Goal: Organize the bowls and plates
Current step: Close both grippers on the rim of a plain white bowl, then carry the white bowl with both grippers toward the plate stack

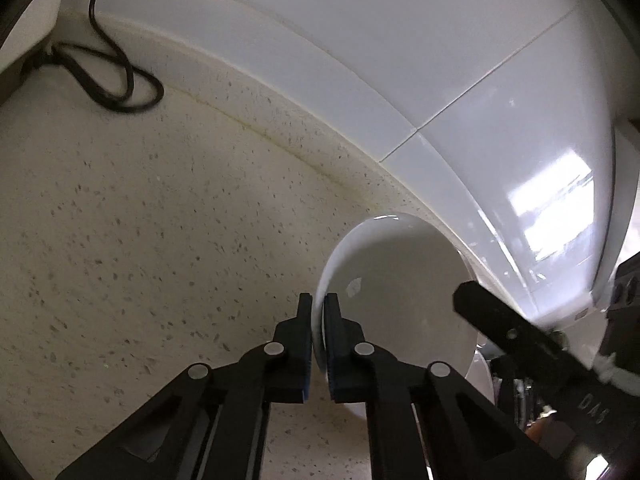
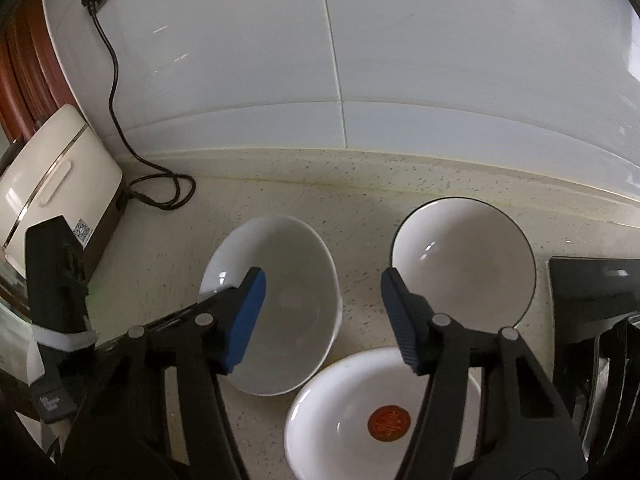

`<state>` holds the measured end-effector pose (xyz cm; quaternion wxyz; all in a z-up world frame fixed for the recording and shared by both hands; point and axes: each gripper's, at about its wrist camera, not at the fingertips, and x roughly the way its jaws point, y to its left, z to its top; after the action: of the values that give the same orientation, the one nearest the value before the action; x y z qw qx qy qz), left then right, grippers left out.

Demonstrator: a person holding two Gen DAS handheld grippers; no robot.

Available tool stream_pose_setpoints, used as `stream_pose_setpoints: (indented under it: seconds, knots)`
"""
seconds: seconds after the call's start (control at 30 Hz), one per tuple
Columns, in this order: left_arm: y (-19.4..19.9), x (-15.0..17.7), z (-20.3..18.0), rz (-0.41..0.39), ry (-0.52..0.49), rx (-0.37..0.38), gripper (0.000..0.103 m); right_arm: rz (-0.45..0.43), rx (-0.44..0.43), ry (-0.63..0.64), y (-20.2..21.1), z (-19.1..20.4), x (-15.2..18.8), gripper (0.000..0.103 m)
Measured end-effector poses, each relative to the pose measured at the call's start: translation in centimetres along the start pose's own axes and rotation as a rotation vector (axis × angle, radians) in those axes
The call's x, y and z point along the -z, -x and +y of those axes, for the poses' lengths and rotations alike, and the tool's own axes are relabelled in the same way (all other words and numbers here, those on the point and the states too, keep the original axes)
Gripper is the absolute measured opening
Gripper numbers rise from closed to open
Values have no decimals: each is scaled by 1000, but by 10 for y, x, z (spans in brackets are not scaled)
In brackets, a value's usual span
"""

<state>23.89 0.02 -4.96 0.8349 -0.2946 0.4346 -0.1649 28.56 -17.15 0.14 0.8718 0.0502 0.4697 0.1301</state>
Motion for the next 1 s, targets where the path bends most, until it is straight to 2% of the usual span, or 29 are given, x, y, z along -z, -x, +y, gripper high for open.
stream_pose_setpoints:
  seconds: [0.2,0.47,0.53,0.6,0.73,1.0]
  knots:
    - [1,2,12,27,61,57,5,18,-7,0,-5,-1,4,63]
    - [22,-1,23,12,111,73,6,26,-63,11,-7,12,5,45]
    - [28,-2,25,-1,119,81,6,25,-89,-2,-8,12,5,25]
    - [39,-2,26,-16,121,83,6,12,-105,-10,-7,12,5,18]
    - [58,-1,26,-46,112,75,6,-3,-140,-17,-1,16,4,18]
    - [93,1,19,-109,73,-14,6,-13,-168,48,9,51,4,15]
